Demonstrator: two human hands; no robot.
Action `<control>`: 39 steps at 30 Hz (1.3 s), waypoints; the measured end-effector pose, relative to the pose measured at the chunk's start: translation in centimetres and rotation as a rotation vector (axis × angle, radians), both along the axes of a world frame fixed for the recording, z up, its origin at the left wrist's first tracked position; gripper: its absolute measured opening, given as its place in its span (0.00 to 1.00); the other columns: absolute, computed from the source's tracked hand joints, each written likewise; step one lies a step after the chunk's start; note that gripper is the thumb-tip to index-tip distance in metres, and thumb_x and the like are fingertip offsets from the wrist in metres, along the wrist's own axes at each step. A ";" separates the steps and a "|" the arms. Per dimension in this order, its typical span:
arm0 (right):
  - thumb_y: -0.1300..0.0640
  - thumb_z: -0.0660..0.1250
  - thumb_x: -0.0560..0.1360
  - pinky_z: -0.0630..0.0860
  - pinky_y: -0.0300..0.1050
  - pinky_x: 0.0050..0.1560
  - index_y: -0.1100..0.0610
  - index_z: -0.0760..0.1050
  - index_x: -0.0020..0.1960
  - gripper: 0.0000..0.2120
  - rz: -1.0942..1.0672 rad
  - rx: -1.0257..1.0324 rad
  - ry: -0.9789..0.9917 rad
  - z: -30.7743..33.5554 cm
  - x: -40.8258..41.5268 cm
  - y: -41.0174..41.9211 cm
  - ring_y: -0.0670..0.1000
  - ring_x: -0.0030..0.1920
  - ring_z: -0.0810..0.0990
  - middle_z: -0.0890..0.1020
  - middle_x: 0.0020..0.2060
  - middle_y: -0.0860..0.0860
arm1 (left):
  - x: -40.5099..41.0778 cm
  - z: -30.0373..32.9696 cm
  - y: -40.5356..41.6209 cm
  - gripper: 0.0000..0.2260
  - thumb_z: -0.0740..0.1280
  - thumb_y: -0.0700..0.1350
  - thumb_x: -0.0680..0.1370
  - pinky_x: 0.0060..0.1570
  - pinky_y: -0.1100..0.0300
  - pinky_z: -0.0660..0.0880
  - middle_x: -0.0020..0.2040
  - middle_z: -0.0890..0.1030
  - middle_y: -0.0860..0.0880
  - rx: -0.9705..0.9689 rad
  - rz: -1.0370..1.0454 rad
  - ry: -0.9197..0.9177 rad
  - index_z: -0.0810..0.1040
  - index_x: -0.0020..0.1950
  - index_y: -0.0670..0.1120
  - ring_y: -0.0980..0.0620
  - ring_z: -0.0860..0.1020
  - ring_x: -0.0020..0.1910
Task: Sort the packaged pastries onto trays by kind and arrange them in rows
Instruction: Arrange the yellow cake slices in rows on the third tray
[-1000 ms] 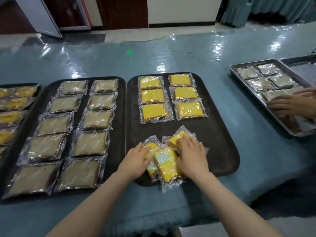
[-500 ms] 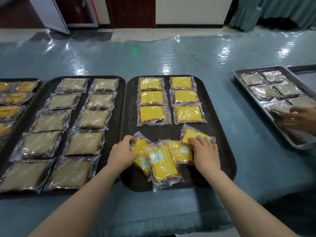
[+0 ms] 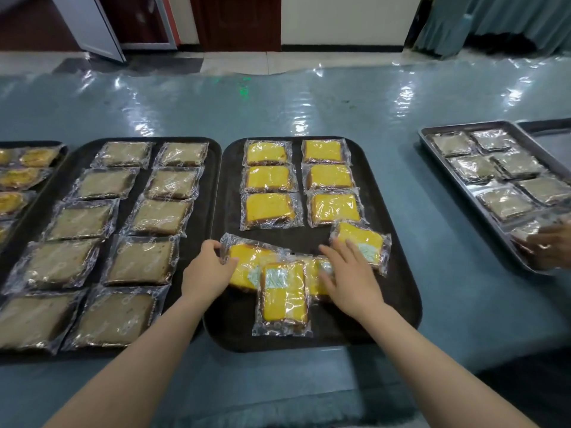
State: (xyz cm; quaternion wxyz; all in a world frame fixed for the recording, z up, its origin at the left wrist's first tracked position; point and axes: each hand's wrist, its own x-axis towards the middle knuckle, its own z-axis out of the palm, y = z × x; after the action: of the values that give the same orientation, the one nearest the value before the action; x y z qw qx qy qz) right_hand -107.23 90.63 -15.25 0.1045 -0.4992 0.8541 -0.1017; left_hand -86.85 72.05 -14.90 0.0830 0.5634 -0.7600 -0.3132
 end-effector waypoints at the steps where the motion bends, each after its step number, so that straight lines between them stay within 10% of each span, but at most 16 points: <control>1: 0.38 0.56 0.78 0.44 0.51 0.74 0.47 0.53 0.78 0.32 0.052 0.021 -0.023 -0.1 0.6 -0.2 0.52 0.77 0.44 0.52 0.78 0.48 | 0.0 0.0 0.1 0.17 0.66 0.55 0.75 0.41 0.55 0.66 0.40 0.75 0.58 0.022 0.005 0.010 0.67 0.59 0.50 0.49 0.75 0.42; 7: 0.36 0.71 0.68 0.41 0.59 0.73 0.50 0.44 0.78 0.51 -0.112 0.048 -0.285 -1.2 4.1 -1.3 0.52 0.77 0.44 0.54 0.77 0.46 | 0.6 0.1 0.0 0.18 0.64 0.56 0.75 0.44 0.54 0.68 0.41 0.78 0.58 0.127 0.011 0.068 0.66 0.62 0.53 0.52 0.77 0.42; 18: 0.57 0.76 0.67 0.67 0.57 0.65 0.48 0.67 0.49 0.19 -0.411 -0.170 -0.438 0.0 6.7 -0.2 0.54 0.67 0.67 0.73 0.59 0.49 | 3.0 1.0 -0.5 0.05 0.72 0.42 0.73 0.48 0.47 0.77 0.42 0.82 0.44 0.286 0.028 0.408 0.78 0.47 0.46 0.47 0.79 0.38; 26: 0.64 0.67 0.75 0.70 0.30 0.32 0.45 0.67 0.50 0.16 -0.690 -0.518 -0.631 1.2 6.6 0.8 0.39 0.45 0.78 0.79 0.49 0.43 | 2.2 3.4 -0.4 0.07 0.71 0.46 0.73 0.36 0.64 0.71 0.36 0.76 0.54 -0.005 -0.030 0.553 0.75 0.43 0.56 0.62 0.74 0.34; 33: 0.63 0.68 0.75 0.74 0.36 0.48 0.45 0.74 0.58 0.17 -0.718 -0.710 -0.490 4.4 3.1 1.9 0.37 0.48 0.78 0.79 0.47 0.39 | -2.7 4.9 2.4 0.06 0.69 0.43 0.73 0.33 0.68 0.65 0.32 0.70 0.55 -0.356 -0.347 0.453 0.74 0.39 0.51 0.57 0.71 0.33; 39: 0.70 0.65 0.74 0.75 0.35 0.50 0.44 0.74 0.46 0.19 -0.779 -0.847 -0.422 5.3 0.0 4.3 0.36 0.44 0.78 0.80 0.44 0.39 | -7.9 2.6 5.7 0.03 0.67 0.47 0.76 0.33 0.65 0.62 0.38 0.70 0.59 -0.288 -0.476 0.306 0.74 0.44 0.53 0.59 0.70 0.35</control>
State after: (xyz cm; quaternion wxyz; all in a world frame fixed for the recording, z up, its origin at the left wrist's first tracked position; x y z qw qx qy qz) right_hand -107.22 94.90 -9.98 0.0190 -0.1173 0.8201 -0.5597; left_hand -94.73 77.72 -12.33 0.1997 0.2986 -0.8856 -0.2943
